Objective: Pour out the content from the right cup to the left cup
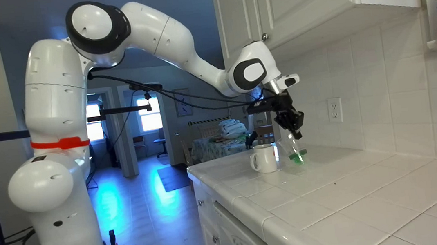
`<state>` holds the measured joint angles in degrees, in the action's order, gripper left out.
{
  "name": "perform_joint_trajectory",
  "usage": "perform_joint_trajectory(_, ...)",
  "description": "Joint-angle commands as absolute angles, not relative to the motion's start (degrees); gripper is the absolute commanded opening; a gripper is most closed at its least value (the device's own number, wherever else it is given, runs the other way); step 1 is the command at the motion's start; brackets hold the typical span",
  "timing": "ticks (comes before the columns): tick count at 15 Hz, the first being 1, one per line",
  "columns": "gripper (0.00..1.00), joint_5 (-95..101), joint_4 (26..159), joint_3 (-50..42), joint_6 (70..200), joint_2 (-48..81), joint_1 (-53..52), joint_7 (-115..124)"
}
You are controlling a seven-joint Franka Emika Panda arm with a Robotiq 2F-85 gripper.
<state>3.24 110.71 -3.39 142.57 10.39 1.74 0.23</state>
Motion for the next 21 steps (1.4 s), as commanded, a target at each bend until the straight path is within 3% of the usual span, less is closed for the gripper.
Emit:
perform_joint_trajectory(1,0.02,8.81,108.96,-3.24,144.75,12.12,-0.12,2.56)
perform_joint_trajectory(21,0.02,31.43,112.28,-3.04,147.18,9.22,-7.38,14.82)
